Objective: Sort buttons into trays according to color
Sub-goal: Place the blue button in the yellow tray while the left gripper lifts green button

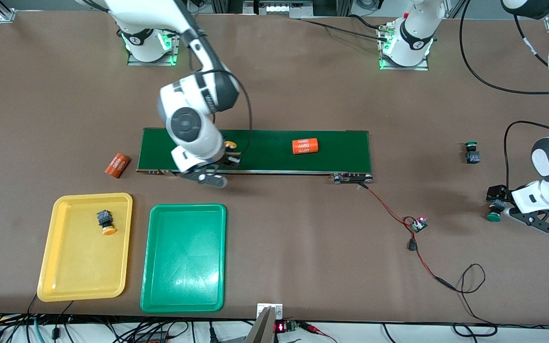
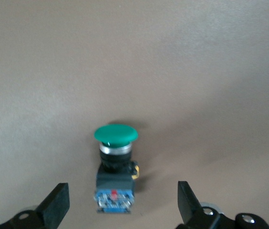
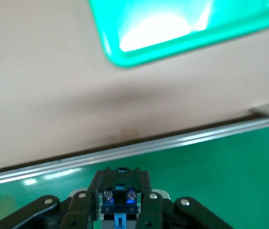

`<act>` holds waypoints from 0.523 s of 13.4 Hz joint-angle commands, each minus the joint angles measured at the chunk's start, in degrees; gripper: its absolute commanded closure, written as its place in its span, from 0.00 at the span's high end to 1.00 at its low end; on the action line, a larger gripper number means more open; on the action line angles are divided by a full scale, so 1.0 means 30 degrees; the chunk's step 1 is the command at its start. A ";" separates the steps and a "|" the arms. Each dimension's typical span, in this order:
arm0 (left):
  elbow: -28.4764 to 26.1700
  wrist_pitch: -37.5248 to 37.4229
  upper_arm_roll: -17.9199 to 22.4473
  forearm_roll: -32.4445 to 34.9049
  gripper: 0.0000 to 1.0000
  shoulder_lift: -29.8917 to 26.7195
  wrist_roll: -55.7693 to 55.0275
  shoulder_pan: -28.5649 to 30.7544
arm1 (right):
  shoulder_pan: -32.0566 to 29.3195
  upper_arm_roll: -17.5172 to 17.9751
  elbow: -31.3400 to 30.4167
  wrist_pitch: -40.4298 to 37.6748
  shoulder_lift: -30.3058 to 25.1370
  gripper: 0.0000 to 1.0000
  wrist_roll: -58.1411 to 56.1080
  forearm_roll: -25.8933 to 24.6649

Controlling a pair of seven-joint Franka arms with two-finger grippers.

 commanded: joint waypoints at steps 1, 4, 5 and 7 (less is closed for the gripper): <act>0.0132 0.1223 0.0620 -0.0408 1.00 0.0719 0.1447 -0.0031 | -0.3258 0.0306 0.1005 -0.1070 -0.0055 0.01 -0.4114 0.0201; 0.0103 0.1021 0.0650 -0.0380 0.55 0.0722 0.1420 -0.0031 | -0.5725 0.0365 0.1300 -0.1042 0.0501 0.00 -0.9770 0.0056; 0.0103 0.1020 0.0650 -0.0292 0.32 0.0663 0.1449 -0.0031 | -0.6341 0.0336 0.1358 -0.1012 0.0648 0.00 -1.1411 -0.0031; 0.0103 0.0613 0.0621 -0.0320 0.21 0.0459 0.1303 -0.0031 | -0.7834 0.0336 0.1445 -0.0779 0.1173 0.00 -1.5130 0.0026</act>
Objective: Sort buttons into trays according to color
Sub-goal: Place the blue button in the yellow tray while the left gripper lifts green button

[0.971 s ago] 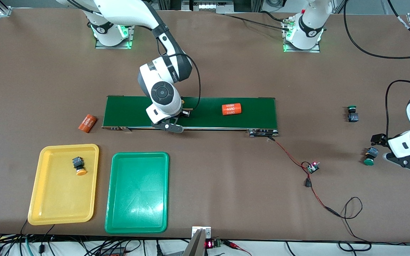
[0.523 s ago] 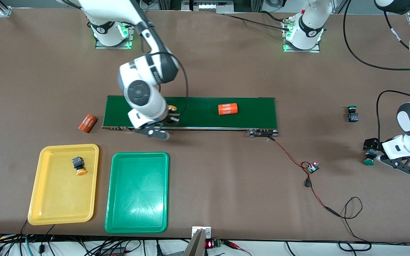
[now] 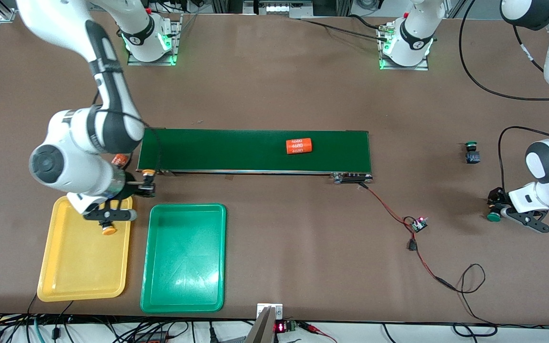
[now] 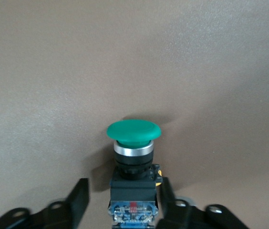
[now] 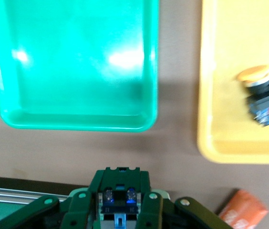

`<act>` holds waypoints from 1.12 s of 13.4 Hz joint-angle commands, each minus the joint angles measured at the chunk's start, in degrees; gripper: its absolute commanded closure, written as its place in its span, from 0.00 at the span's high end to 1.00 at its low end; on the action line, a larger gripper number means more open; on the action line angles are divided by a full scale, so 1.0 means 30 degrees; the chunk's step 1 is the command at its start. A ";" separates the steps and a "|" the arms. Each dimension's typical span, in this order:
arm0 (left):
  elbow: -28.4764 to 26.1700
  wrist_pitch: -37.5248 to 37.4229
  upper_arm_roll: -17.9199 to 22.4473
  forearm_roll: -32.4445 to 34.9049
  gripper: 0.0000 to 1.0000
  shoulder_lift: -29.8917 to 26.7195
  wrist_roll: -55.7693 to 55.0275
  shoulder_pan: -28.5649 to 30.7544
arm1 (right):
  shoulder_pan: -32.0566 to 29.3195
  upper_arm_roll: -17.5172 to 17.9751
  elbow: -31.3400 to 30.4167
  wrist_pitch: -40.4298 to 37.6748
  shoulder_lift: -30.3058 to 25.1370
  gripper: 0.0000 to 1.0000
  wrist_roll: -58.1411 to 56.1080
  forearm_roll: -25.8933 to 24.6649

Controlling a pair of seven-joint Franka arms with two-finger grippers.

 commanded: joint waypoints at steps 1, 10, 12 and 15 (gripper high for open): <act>0.0061 -0.0999 0.0132 -0.0349 0.16 -0.0577 0.0492 -0.0084 | -0.1671 0.0361 0.1094 -0.0056 0.1058 0.00 -0.4065 0.0015; 0.0266 -1.0373 -0.1391 -0.2394 0.10 -0.4910 -0.4794 -0.4349 | -0.6098 0.0419 0.3881 0.1344 0.4341 0.00 -1.4705 0.0132; 0.0003 -1.0759 -0.1333 -0.4032 0.10 -0.5353 -0.7552 -0.6052 | -0.6596 0.0419 0.3881 0.2487 0.4634 0.00 -1.6520 0.0162; -0.0962 -1.0907 -0.1244 -0.5766 0.10 -0.6056 -1.1741 -0.9213 | -0.6746 0.0507 0.3881 0.4625 0.5657 0.00 -1.8430 0.0394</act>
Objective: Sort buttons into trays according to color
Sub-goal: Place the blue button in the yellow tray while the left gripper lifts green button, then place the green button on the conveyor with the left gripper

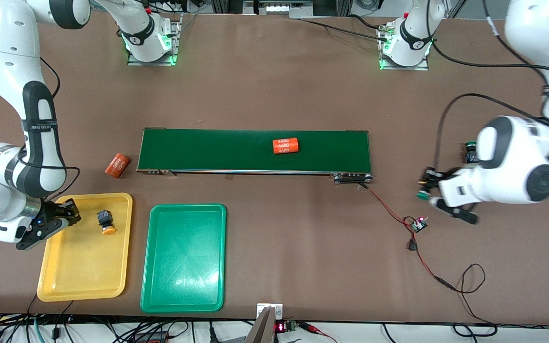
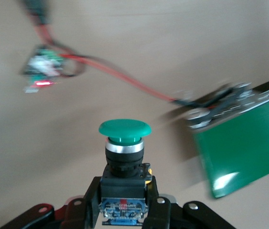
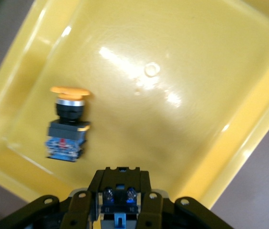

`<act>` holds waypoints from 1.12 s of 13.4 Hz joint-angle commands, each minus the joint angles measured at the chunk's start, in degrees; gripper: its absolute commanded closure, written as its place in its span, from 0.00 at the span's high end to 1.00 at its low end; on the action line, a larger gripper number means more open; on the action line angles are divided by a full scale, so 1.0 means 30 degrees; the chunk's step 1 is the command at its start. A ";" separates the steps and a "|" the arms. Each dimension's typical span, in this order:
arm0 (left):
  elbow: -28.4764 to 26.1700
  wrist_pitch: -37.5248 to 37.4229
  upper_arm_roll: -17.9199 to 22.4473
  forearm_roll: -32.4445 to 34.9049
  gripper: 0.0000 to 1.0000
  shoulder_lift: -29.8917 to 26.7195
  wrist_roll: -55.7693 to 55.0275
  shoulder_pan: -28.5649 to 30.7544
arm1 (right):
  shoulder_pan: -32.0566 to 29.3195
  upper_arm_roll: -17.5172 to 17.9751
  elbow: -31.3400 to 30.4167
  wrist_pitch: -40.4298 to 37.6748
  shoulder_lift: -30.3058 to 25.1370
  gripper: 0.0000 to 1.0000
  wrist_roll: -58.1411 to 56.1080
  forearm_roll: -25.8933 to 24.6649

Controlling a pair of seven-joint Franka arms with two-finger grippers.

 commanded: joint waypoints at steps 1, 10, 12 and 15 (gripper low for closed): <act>-0.1336 -0.0068 0.0331 -0.0963 0.10 -0.0987 -0.3310 -0.2720 | -0.0194 0.0400 0.0637 0.1300 0.1135 0.00 -0.1343 0.0519; -0.5468 0.2862 -0.3035 -0.0934 0.12 -0.1720 -1.2864 -0.4372 | -0.0370 0.1016 0.0986 -0.0621 0.0848 1.00 -0.2638 0.2073; -0.6168 0.3560 -0.3157 -0.0905 0.14 -0.1632 -1.3956 -0.4372 | -0.0282 0.0928 0.1018 -0.1942 -0.0234 1.00 -0.1556 0.1811; -0.6348 0.4616 -0.3040 -0.0730 0.30 -0.1515 -1.3841 -0.4255 | -0.0253 0.0928 0.1047 -0.4344 -0.1641 1.00 0.0523 0.1313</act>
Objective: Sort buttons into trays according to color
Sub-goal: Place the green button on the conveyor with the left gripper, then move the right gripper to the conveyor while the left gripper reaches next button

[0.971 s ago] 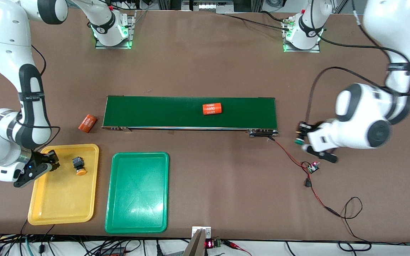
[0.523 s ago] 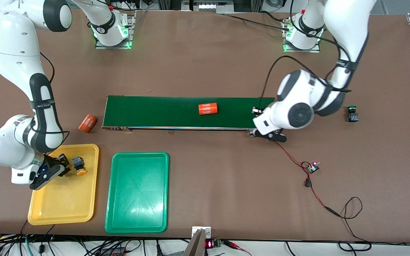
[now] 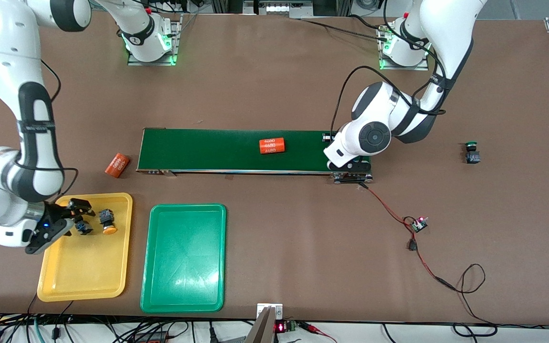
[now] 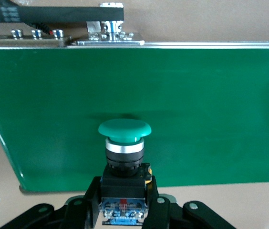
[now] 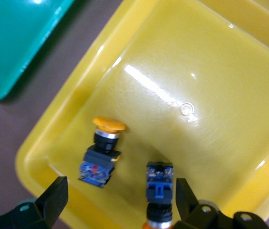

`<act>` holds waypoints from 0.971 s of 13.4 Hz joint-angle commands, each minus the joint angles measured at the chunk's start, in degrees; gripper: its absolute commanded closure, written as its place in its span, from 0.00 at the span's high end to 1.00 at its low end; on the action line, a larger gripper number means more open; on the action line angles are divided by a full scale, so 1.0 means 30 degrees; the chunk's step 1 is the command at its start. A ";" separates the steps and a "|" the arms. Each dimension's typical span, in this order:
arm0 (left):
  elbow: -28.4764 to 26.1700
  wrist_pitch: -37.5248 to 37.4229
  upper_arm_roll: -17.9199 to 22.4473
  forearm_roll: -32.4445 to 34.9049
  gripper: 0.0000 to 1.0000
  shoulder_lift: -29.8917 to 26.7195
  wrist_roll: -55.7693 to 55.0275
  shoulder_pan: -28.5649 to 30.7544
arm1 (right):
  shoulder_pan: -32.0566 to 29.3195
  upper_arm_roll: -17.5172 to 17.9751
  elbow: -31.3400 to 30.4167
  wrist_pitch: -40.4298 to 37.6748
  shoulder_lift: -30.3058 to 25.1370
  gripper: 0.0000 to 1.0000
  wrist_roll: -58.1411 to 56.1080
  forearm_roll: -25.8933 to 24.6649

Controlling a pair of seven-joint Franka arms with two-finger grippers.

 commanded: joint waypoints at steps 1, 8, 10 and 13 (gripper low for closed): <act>-0.0622 0.1034 0.0052 -0.0107 0.32 -0.0704 -0.0102 0.0232 | 0.0052 0.0162 -0.0292 -0.1916 -0.1490 1.00 0.1893 -0.0694; 0.0370 -0.1003 0.0197 -0.0283 1.00 -0.2342 -0.0191 0.0844 | 0.2127 0.0221 -0.0263 -0.5724 -0.4274 1.00 0.8478 -0.1166; 0.1191 -0.2501 0.1596 -0.0107 1.00 -0.2753 -0.0131 0.0994 | 0.3095 0.0279 -0.0263 -0.6576 -0.5093 1.00 1.1261 -0.1195; 0.1429 -0.3063 0.4524 0.0154 1.00 -0.3135 -0.0161 0.1431 | 0.4590 0.0221 -0.0263 -0.7517 -0.5711 1.00 1.5535 -0.1253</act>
